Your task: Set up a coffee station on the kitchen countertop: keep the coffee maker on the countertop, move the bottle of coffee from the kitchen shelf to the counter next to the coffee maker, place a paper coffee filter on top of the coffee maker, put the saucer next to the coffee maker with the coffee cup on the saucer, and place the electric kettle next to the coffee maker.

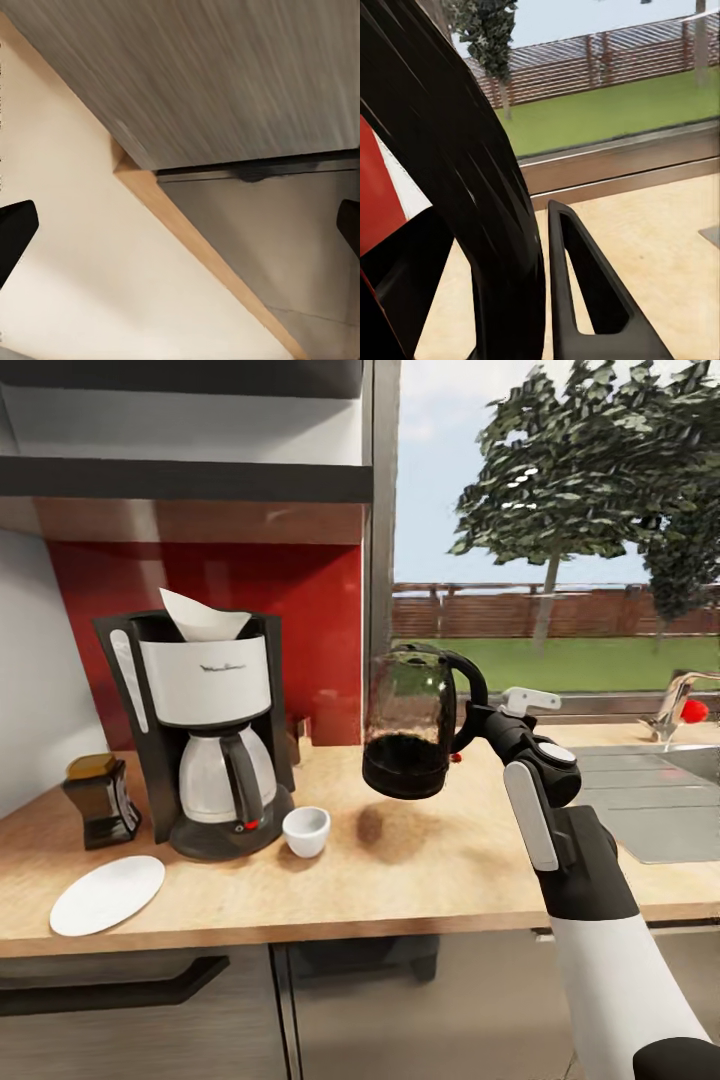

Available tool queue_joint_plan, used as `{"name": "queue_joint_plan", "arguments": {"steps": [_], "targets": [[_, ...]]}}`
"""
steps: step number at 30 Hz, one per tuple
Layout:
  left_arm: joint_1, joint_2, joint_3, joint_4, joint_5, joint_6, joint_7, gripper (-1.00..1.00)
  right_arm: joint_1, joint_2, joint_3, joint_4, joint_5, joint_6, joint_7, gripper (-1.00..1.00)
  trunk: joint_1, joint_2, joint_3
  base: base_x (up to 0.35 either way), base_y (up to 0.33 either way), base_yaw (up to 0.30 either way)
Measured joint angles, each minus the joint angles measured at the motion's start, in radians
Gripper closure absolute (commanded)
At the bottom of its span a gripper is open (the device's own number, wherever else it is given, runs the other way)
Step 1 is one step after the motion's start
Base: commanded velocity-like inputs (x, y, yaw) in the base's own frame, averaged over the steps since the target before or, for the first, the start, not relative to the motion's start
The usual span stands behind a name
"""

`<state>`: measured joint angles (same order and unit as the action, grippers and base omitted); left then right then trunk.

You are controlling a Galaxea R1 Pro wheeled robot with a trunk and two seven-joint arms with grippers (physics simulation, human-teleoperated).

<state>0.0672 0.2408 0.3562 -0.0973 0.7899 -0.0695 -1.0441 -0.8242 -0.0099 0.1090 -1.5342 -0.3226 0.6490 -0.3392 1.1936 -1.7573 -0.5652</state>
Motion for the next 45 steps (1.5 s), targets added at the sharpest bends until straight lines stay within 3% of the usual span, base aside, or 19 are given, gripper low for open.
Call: {"name": "queue_joint_plan", "arguments": {"steps": [25, 45], "targets": [[0.0, 0.0, 0.0, 0.0, 0.0, 0.001, 0.0, -1.0, 0.0, 0.0, -0.001, 0.0, -0.004, -0.001, 0.0, 1.0, 0.0, 0.0, 0.007, 0.016, 0.141, -0.067], [0.0, 0.0, -0.001, 0.0, 0.0, 0.0, 0.0, -1.0, 0.0, 0.0, 0.001, 0.0, -0.003, 0.0, 0.0, 1.0, 0.004, -0.007, 0.004, 0.0, 0.04, 0.0]]}}
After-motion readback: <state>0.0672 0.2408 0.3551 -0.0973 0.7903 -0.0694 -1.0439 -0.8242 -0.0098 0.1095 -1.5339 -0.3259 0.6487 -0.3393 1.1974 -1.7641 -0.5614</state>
